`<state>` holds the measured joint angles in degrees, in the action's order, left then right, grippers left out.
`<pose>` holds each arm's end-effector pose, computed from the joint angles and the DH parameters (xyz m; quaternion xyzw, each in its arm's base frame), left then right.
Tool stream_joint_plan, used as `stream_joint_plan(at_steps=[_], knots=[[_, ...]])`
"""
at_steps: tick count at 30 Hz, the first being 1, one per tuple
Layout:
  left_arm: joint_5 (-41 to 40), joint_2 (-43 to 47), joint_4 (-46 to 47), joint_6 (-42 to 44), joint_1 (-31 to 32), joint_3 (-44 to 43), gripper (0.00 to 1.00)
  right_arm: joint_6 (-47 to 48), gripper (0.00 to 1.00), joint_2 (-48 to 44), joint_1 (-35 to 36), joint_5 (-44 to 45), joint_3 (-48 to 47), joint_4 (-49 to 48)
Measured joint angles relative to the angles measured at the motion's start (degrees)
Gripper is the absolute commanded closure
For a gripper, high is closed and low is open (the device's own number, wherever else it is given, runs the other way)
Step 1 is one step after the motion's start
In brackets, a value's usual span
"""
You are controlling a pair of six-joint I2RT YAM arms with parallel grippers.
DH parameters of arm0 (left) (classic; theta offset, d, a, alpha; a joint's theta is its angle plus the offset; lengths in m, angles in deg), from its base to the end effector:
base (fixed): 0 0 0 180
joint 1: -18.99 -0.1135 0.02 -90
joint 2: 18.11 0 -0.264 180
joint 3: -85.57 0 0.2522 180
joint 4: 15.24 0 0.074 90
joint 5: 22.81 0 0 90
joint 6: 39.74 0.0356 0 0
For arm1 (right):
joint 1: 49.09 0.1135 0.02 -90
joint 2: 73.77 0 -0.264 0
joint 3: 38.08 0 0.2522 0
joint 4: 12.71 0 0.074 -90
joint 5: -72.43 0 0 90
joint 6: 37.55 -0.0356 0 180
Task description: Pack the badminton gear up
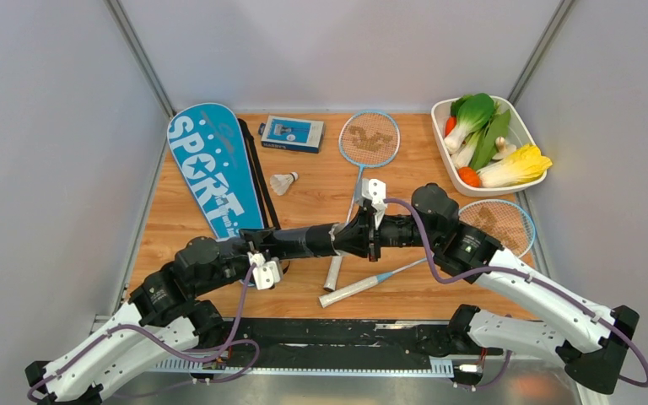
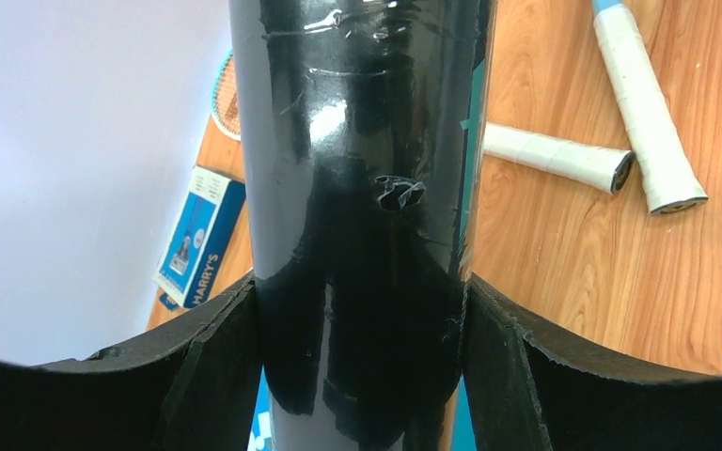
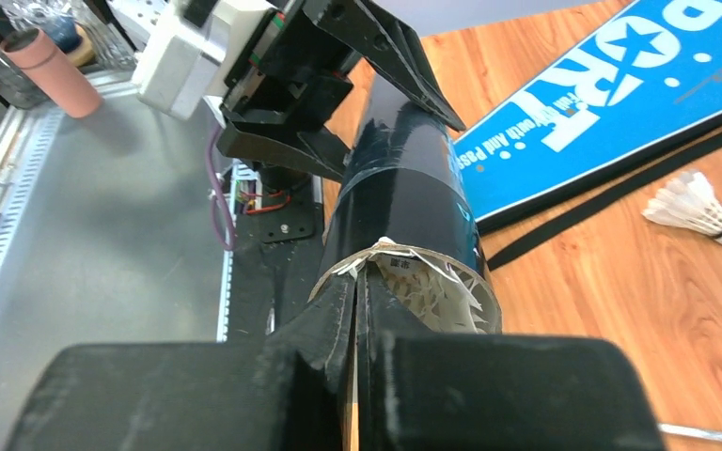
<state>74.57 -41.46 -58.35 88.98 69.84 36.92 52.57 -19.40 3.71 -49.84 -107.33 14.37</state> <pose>0.0657 -0.0880 0.2925 0.5950 0.5456 -0.1138 0.5791 0.1129 0.1801 0.3708 -0.4893 0.5915 0.4615 0.4446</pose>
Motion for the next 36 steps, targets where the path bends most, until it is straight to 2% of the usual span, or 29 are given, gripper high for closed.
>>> stream_joint_plan(at_steps=[17, 22, 30, 33, 36], knots=[[-0.35, 3.39, 3.02, -0.72, 0.00, 2.01, 0.45, -9.53, 1.00, 1.88, -0.24, -4.31, 3.48, -14.23], [0.72, 6.01, 6.12, -1.18, 0.02, 2.89, 0.45, -15.19, 1.00, 1.20, -1.11, -6.54, 6.16, -22.16], [1.14, 5.81, 6.95, -2.64, 0.00, 3.30, 0.45, -20.39, 0.99, 4.87, -1.31, -8.20, 6.25, -28.44], [0.76, 5.68, 6.91, -2.86, -0.07, 3.30, 0.45, -21.29, 0.92, 5.77, -1.38, -8.15, 5.33, -28.33], [-0.13, 5.70, 7.06, -3.02, -0.07, 3.30, 0.45, -21.57, 0.80, 6.34, -1.42, -7.93, 4.22, -27.26]])
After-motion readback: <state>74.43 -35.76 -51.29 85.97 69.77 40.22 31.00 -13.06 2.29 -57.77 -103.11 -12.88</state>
